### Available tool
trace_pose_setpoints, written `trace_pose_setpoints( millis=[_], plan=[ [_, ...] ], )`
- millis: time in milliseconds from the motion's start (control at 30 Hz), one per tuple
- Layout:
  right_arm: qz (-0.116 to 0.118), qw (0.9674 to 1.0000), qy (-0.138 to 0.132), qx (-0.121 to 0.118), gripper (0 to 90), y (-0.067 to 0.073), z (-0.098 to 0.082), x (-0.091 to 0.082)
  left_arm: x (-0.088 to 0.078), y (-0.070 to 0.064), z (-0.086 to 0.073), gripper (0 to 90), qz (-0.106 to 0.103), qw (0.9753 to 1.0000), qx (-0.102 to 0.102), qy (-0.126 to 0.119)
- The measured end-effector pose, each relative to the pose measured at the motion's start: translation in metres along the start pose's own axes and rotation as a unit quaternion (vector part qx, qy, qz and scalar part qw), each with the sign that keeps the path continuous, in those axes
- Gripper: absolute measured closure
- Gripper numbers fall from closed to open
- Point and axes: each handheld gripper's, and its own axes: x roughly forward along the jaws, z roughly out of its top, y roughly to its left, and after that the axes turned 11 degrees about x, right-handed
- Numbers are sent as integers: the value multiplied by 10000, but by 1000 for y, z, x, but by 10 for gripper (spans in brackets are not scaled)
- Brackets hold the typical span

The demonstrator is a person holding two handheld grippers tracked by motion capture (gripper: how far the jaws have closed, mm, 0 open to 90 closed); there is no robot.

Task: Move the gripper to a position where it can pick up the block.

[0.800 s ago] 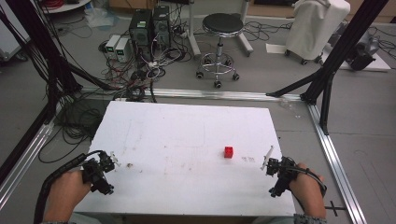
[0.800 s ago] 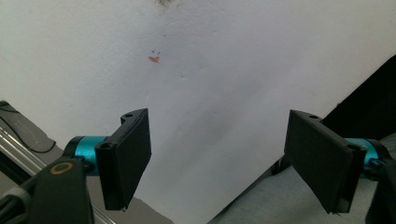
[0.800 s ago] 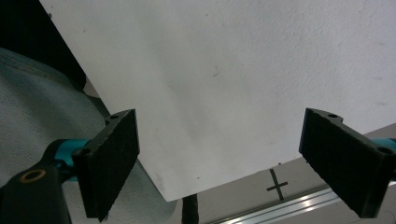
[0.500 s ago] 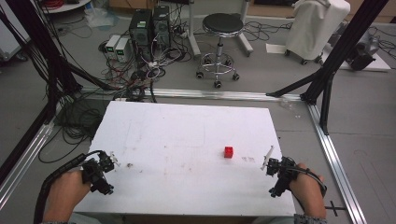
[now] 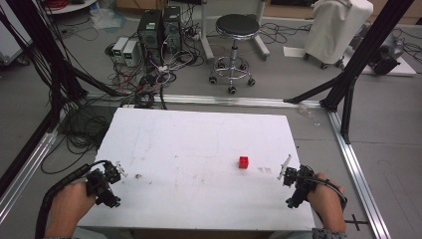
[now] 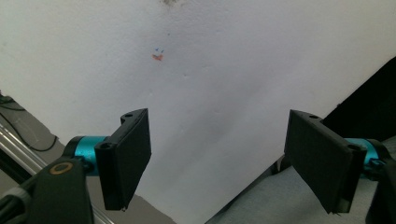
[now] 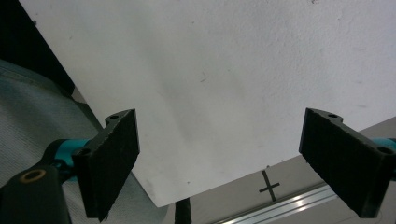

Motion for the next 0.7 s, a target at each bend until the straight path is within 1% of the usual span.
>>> trace_pose_setpoints(
  millis=[33,100,133,200,267,300,333,367,400,433,467,533,567,600,633,667,700],
  plan=[
    [-30,10000,11,21,116,0,1,0,0,0,0,231,-3,10000,48,37],
    [-106,9999,21,34,116,1,2,1,-1,1,0,231,-4,10000,67,32],
    [-117,9999,10,31,116,1,3,1,-1,0,-1,231,11,10000,7,-23],
    [-153,9999,4,49,116,1,5,2,-2,1,-1,231,15,10000,47,12],
    [-199,9998,26,39,116,1,8,3,-2,2,-1,231,25,10000,34,7],
    [-200,9998,22,12,116,2,9,3,-2,0,-1,231,16,10000,-41,-39],
    [-200,9998,22,12,116,2,9,3,-2,0,-1,231,16,10000,-41,-39],
    [-190,9998,-27,-52,116,2,13,4,-2,0,-1,231,17,10000,0,-21],
    [-199,9998,-9,-57,116,3,14,4,-2,0,-1,231,17,10000,0,-21],
    [-204,9998,-18,-82,116,3,16,4,-3,0,-1,231,11,10000,67,22],
    [-204,9998,-18,-82,116,3,16,4,-3,0,-1,231,17,10000,67,8],
    [-140,9998,-60,-155,116,4,24,3,-4,-1,-1,231,32,10000,34,-30],
    [-140,9998,-60,-155,116,4,24,3,-4,-1,-1,231,32,10000,34,-30],
    [-115,9996,-74,-255,116,4,30,3,-4,0,-2,231,30,10000,56,-13],
    [-110,9996,-58,-272,116,4,33,2,-5,0,-2,231,44,10000,72,-8],
    [-118,9995,-44,-291,116,3,37,2,-5,-1,-2,231,48,10000,-9,-53],
    [-117,9994,-46,-327,116,2,41,1,-5,0,-2,231,48,10000,66,-9]
  ],
)
